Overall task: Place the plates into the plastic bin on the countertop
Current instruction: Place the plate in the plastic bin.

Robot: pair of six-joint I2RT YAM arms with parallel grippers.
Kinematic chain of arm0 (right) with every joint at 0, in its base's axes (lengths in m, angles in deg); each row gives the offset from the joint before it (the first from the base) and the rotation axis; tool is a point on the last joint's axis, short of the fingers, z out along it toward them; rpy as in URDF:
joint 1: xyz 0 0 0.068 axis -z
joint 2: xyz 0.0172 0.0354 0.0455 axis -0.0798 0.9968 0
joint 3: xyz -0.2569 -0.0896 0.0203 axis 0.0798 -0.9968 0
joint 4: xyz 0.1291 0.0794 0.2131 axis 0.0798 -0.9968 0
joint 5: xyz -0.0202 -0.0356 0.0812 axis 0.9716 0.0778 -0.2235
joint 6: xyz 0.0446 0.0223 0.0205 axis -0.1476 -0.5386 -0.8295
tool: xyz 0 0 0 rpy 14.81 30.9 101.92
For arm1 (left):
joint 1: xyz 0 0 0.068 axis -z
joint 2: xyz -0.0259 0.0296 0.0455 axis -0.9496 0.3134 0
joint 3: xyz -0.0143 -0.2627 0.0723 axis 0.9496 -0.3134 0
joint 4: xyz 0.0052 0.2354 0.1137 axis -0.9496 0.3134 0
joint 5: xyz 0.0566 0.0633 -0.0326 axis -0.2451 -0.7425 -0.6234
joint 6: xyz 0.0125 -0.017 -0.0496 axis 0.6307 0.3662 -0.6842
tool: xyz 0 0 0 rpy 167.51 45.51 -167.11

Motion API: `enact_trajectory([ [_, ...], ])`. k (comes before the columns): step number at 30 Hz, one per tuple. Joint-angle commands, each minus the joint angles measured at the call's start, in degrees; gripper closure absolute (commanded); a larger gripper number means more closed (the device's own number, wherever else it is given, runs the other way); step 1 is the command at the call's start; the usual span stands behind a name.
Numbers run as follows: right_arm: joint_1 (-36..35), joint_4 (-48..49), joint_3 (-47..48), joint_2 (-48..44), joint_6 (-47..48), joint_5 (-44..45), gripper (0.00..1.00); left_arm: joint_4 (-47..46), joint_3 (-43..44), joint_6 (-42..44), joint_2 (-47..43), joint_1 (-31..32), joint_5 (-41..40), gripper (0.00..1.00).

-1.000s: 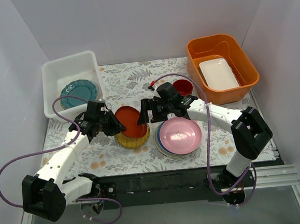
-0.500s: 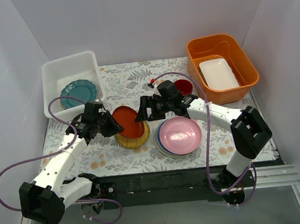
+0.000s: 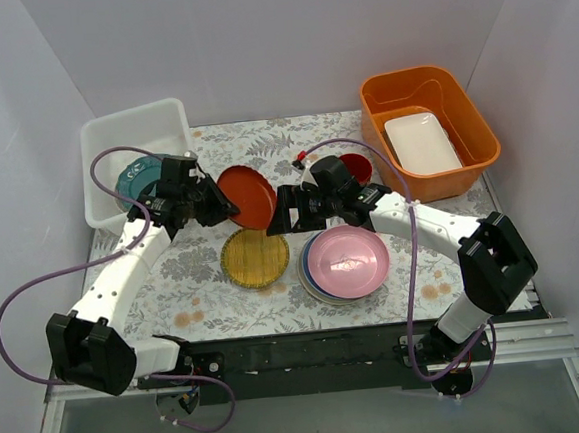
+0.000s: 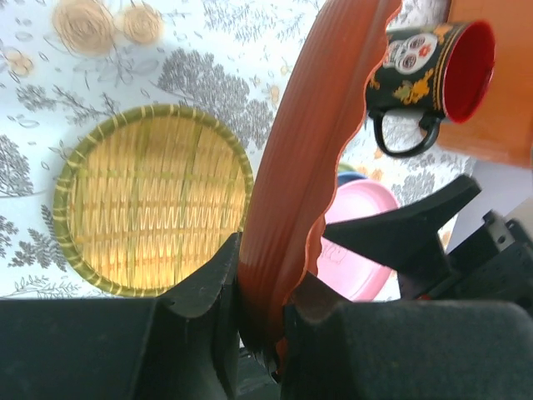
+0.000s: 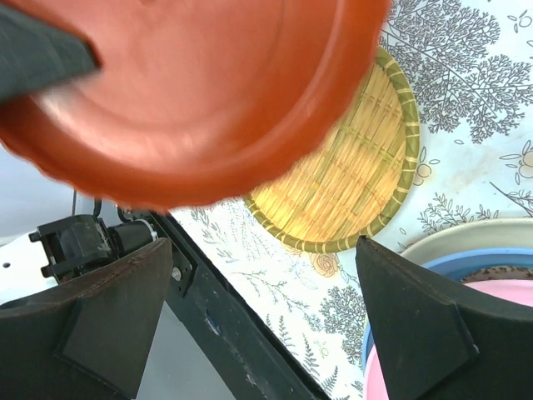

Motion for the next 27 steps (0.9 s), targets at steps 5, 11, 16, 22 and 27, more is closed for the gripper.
enact_trajectory([
  [5,0.51,4.64,1.59,-0.13,-1.59,-1.3,0.02,1.78,8.04,3.95,1.84,-11.48,6.35,1.0],
  [11,0.42,4.74,0.53,0.32,-1.16,-2.18,0.02,4.68,15.5,8.08,6.57,-18.27,6.9,1.0],
  [16,0.51,2.63,0.79,-0.48,0.07,-0.77,0.02,3.64,19.11,7.82,10.54,-24.95,11.64,1.0],
  [22,0.59,2.89,-1.57,-1.18,0.16,-1.65,0.02,1.88,21.05,5.72,14.76,-30.23,12.34,1.0],
  [27,0.59,3.06,-0.7,-1.27,0.07,-1.21,0.02,1.08,24.64,4.31,17.83,-33.48,13.92,1.0],
])
